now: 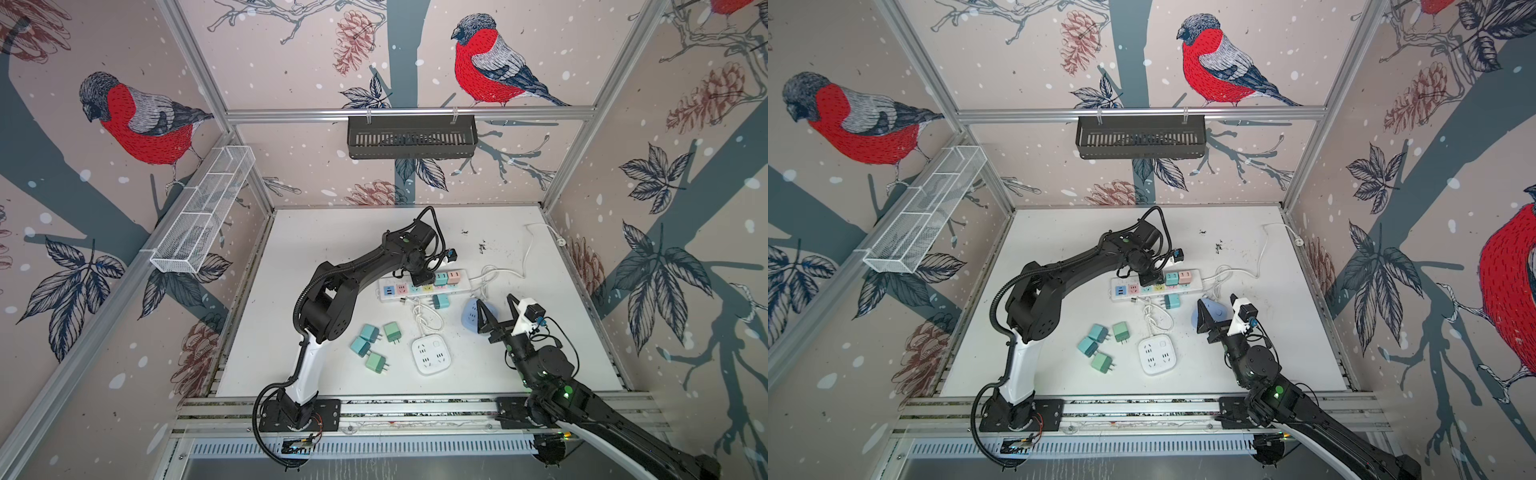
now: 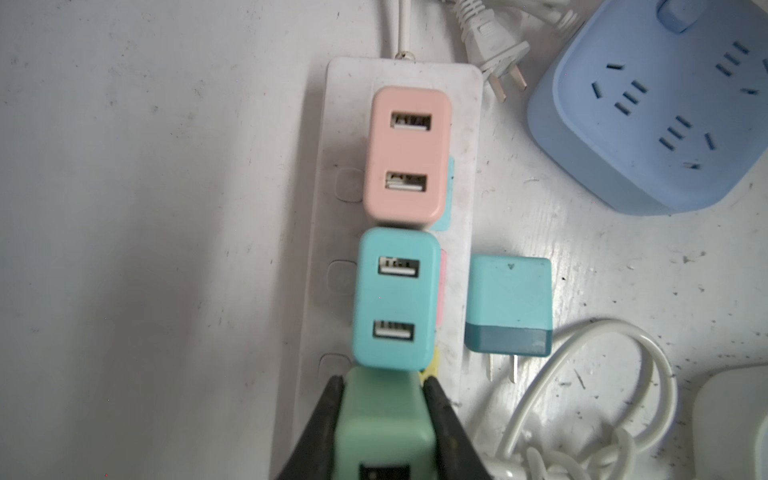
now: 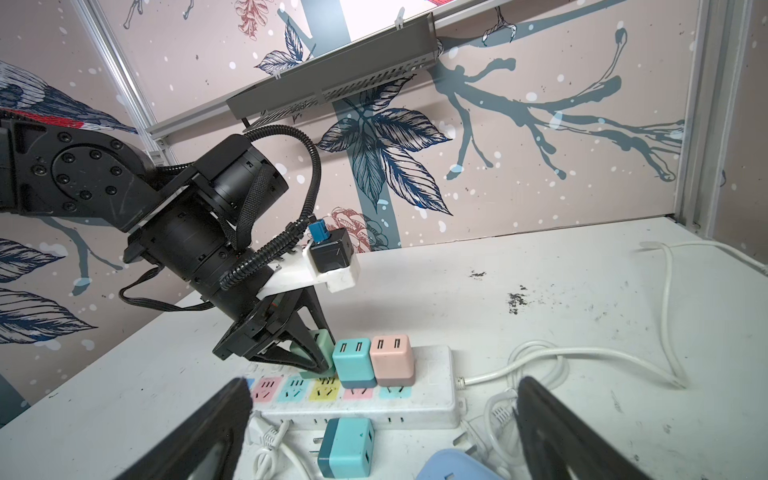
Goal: Insert the plug
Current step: 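Lower the light-green adapter with the left gripper into the socket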
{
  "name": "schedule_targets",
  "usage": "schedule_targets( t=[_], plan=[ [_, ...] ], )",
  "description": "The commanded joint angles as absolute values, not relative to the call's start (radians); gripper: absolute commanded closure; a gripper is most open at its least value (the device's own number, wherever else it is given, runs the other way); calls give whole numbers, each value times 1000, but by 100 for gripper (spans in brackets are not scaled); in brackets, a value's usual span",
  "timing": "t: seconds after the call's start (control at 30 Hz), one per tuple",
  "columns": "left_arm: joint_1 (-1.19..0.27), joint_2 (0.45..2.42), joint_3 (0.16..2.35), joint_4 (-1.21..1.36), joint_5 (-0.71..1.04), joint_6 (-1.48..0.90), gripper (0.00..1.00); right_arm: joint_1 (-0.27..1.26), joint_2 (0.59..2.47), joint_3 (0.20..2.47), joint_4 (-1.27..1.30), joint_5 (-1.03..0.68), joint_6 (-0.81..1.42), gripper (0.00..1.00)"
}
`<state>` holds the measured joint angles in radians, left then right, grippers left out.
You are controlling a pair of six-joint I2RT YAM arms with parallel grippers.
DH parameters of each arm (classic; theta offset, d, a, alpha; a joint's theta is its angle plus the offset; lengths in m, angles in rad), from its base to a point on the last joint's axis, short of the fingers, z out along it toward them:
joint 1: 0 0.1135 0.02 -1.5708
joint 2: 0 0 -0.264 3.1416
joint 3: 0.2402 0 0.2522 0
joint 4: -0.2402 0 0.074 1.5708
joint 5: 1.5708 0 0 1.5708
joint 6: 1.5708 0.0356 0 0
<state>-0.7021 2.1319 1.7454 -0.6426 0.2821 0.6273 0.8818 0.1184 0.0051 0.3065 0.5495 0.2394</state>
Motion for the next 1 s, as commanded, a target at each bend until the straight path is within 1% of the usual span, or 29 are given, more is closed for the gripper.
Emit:
schedule_targets(
  t=[0.0, 0.73, 0.97],
  plan=[
    [-699, 2135, 1755, -661, 308, 638, 100, 879, 118, -20, 310, 542, 259, 0],
    [-689, 2153, 1759, -653, 351, 661, 100, 867, 118, -17, 299, 545, 273, 0],
    [-687, 2190, 1800, -689, 345, 667, 100, 865, 117, -18, 298, 547, 276, 0]
  ],
)
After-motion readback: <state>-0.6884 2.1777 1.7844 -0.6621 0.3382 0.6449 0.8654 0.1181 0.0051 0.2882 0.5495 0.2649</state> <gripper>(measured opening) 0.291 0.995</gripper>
